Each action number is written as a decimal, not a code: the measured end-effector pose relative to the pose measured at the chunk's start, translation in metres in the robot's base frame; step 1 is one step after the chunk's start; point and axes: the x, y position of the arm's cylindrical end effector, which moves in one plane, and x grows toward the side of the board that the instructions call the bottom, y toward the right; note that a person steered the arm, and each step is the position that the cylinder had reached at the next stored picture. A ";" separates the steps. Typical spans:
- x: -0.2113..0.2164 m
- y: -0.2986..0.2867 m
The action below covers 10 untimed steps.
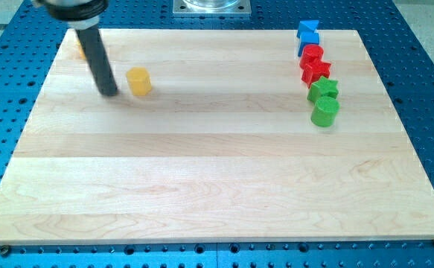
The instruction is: Slide the yellow hexagon below the green circle
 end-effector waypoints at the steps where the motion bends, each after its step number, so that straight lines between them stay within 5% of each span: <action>1: -0.002 0.058; 2: 0.043 0.153; 4: 0.055 0.189; 6: 0.115 0.281; 9: 0.193 0.315; 10: 0.180 0.329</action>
